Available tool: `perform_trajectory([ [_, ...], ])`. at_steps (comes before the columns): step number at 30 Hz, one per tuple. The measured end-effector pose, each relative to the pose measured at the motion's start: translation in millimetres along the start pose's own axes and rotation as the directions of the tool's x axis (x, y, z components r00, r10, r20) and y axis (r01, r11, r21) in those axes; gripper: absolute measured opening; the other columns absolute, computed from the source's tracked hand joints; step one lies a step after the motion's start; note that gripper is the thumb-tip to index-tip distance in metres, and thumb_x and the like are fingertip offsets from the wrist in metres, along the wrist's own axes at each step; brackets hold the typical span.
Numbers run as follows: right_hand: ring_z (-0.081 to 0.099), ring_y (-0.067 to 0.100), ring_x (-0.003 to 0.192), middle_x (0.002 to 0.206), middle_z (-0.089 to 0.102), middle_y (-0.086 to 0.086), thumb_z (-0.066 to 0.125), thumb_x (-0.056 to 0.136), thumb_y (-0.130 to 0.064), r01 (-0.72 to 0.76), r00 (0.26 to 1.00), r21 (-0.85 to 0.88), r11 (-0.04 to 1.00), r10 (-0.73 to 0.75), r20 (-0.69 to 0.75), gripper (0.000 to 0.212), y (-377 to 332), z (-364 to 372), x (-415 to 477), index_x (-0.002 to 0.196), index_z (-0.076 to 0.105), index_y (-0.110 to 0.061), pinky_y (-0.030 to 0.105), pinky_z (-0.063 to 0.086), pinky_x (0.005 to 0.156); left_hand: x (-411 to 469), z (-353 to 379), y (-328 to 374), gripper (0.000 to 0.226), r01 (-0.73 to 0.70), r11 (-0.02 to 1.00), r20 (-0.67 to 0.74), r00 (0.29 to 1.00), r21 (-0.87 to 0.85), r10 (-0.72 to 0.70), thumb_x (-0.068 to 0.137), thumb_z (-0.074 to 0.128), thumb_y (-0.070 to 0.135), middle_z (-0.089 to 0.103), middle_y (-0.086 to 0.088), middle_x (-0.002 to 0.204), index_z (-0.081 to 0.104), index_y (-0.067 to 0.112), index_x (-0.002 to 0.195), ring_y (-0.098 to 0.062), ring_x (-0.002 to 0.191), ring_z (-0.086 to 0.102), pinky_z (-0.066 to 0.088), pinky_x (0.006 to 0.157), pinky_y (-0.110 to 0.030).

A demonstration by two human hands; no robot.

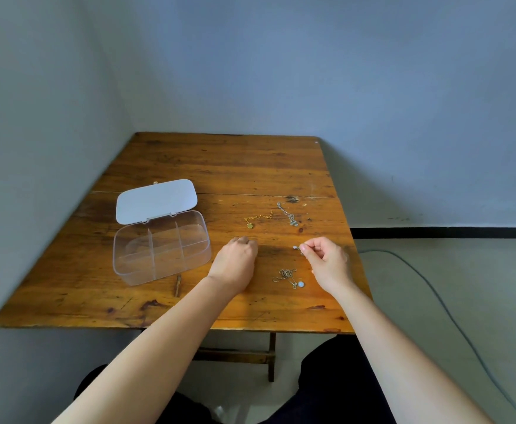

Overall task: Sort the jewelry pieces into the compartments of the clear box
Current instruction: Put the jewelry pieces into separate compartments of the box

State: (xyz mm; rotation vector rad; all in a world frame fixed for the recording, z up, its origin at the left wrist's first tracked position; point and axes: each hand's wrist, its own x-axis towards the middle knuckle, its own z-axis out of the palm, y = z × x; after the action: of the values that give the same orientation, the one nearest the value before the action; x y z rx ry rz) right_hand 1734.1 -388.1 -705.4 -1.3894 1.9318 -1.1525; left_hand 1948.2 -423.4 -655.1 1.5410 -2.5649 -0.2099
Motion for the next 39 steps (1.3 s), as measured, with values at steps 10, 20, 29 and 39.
perform_trajectory([
  [10, 0.069, 0.009, 0.081, 0.088, 0.071, -0.013, 0.069, 0.093, -0.030, -0.016, 1.000, 0.009, 1.000, 0.016, 0.010, 0.002, -4, -3, -3, 0.091, 0.068, -0.031, 0.033, 0.062, 0.064, -10, 1, 9, 0.026, -0.068, 0.968, 0.096, 0.994, 0.240, 0.046, 0.092, 0.053, -0.006, 0.065, -0.013, 0.111, 0.065, 0.005, 0.112, -0.030, 0.108, 0.054, 0.055, 0.085, -0.038],
  [20, 0.071, 0.006, 0.075, 0.088, 0.074, -0.008, 0.066, 0.095, -0.028, -0.181, 0.983, 0.255, 0.950, 0.184, 0.013, 0.013, -30, -7, -1, 0.105, 0.072, -0.023, 0.012, 0.050, 0.054, -14, -38, -19, 0.011, 0.099, 0.868, -0.214, 0.950, -0.486, -0.228, 0.085, 0.069, 0.013, 0.073, 0.004, 0.085, 0.077, 0.016, 0.092, -0.010, 0.074, 0.065, 0.053, 0.065, -0.017],
  [29, 0.074, 0.006, 0.083, 0.088, 0.077, -0.008, 0.069, 0.094, -0.028, -0.118, 0.990, 0.500, 0.858, 0.062, 0.129, 0.005, -123, 35, 16, 0.094, 0.070, -0.033, 0.023, 0.059, 0.073, -29, -123, -90, 0.012, 0.048, 0.430, -0.224, 0.800, -0.901, -0.557, 0.083, 0.071, 0.008, 0.076, -0.003, 0.077, 0.076, 0.018, 0.079, -0.021, 0.076, 0.074, 0.060, 0.071, -0.033],
  [39, 0.072, 0.007, 0.073, 0.098, 0.075, -0.001, 0.069, 0.093, -0.023, -0.047, 0.939, 0.247, 0.968, -0.042, 0.342, 0.017, -197, 118, 30, 0.108, 0.074, -0.015, 0.018, 0.058, 0.063, -40, -126, -145, 0.008, 0.087, 0.339, -0.188, 0.692, -0.937, -0.697, 0.084, 0.071, 0.005, 0.075, -0.007, 0.082, 0.075, 0.011, 0.083, -0.020, 0.077, 0.074, 0.061, 0.079, -0.036],
])
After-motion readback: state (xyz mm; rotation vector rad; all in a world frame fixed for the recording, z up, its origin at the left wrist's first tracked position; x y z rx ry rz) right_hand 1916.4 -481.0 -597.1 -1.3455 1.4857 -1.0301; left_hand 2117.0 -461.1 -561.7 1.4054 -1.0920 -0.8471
